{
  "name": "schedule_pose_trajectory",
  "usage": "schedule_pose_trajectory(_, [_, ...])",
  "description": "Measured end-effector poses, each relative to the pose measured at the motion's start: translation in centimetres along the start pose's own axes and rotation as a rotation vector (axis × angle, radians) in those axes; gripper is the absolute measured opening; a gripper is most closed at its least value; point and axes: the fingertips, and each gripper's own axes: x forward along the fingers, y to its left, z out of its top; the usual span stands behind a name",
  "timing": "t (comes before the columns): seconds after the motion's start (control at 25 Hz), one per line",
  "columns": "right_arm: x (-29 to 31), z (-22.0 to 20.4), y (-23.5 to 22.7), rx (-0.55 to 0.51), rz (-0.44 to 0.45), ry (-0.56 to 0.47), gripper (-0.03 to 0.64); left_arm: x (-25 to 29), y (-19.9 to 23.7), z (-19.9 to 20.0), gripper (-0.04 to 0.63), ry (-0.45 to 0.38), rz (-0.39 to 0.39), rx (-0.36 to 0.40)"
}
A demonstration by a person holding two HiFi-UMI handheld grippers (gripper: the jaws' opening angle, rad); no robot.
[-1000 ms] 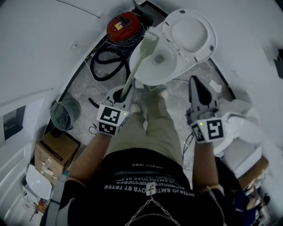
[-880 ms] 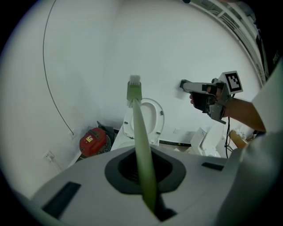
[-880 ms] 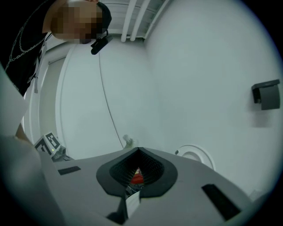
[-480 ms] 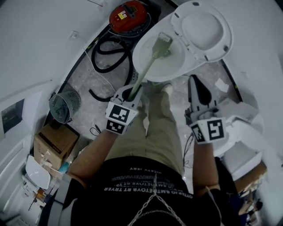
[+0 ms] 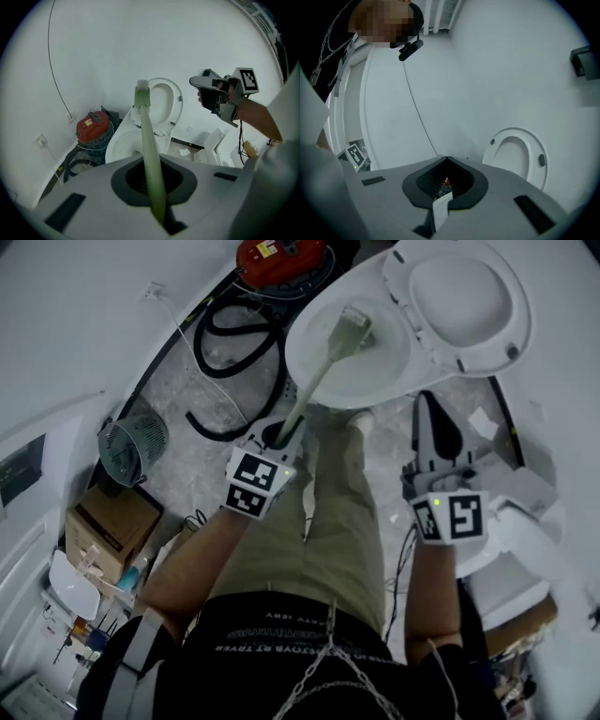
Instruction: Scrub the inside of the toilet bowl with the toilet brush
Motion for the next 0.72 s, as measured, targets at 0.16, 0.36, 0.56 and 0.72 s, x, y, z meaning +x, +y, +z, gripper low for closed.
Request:
schedule_pose_trajectory(0.16, [1.0, -1.2, -0.5, 0.014, 0.007, -0.004, -0.008, 2.0, 0.4, -1.3, 0.000, 0.015, -0.003, -0.032])
schedule_pose_trajectory(0.36, [1.6, -4.0, -0.9, 0.025, 0.025, 0.037, -0.008, 4.4, -0.1, -3.8, 0.000, 0.048, -0.026, -0.116])
schedule_pose_trajectory(0.56, [2.2, -7.0, -1.2, 0.009, 0.040, 0.081, -0.008, 6.7, 0.0, -7.3, 0.001, 0.085, -0.025, -0.153])
schedule_pose_trajectory(0.72, [2.8, -8.0, -1.3, 0.004, 0.059, 0.103, -0.008, 8.5, 0.0, -10.5, 0.001, 0.141, -0.022, -0.169])
